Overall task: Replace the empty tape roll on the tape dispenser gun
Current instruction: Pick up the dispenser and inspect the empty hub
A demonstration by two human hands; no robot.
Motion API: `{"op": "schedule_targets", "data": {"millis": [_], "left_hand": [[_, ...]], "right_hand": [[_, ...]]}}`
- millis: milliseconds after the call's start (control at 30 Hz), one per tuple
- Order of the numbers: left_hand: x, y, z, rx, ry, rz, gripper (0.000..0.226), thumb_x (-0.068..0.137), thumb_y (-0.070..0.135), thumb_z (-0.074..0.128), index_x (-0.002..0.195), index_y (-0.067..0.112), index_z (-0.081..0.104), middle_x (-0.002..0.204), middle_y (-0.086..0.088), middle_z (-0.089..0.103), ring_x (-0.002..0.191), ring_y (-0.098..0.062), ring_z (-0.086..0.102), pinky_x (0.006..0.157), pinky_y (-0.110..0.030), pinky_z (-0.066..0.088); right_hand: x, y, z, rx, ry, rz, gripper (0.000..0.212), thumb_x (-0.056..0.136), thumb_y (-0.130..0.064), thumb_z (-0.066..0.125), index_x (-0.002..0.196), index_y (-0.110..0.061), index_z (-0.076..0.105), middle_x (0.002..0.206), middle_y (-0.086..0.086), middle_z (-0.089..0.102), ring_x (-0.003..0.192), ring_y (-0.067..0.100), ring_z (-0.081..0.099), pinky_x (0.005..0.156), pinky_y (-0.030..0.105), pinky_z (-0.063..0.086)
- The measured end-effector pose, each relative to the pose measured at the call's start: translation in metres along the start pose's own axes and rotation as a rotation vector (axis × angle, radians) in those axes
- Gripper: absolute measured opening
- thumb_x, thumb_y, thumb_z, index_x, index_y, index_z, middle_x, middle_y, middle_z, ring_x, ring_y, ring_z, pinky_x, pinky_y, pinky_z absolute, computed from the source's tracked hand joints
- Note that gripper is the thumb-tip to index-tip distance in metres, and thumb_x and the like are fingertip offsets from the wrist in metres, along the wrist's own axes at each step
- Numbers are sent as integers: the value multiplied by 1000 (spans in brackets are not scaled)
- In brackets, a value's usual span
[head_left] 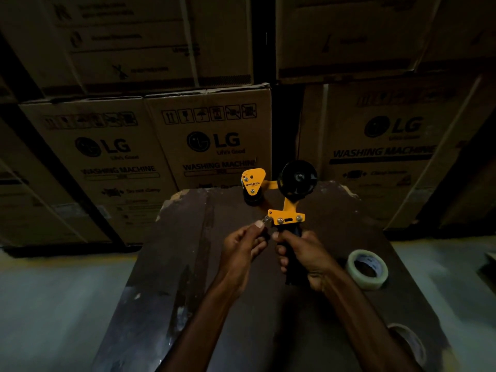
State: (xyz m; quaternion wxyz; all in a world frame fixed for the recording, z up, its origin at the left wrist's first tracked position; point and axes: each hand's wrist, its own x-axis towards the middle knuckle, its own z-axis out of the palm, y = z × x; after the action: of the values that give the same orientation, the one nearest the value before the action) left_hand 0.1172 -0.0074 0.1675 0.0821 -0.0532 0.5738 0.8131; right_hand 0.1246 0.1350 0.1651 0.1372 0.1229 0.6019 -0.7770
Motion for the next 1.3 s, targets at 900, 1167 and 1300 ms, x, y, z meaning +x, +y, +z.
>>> {"op": "schedule_targets", "data": {"millis": [900, 1167, 1300], "left_hand": [[-15, -42, -65, 199, 202, 31, 9, 92, 20, 61, 92, 21, 70, 99, -8, 74, 92, -17, 70, 80, -30, 55], [-18, -51, -79, 192, 221, -25, 11, 93, 18, 60, 91, 20, 70, 96, -9, 74, 87, -16, 68, 77, -28, 53], [-18, -54, -84, 202, 224, -37, 11, 93, 18, 60, 91, 20, 70, 97, -8, 73, 89, -17, 68, 78, -28, 52]], "right_hand": [[27, 124, -1, -43, 108, 347, 15, 96, -16, 55, 85, -7, 59, 60, 10, 59, 46, 20, 57, 43, 25, 46], [43, 172, -8, -53, 128, 487, 28, 100, -23, 52, 79, -8, 62, 55, 8, 63, 43, 19, 58, 41, 23, 47], [48, 185, -9, -54, 152, 518, 31, 101, -26, 50, 79, -9, 65, 55, 8, 65, 42, 19, 58, 42, 23, 47]]}}
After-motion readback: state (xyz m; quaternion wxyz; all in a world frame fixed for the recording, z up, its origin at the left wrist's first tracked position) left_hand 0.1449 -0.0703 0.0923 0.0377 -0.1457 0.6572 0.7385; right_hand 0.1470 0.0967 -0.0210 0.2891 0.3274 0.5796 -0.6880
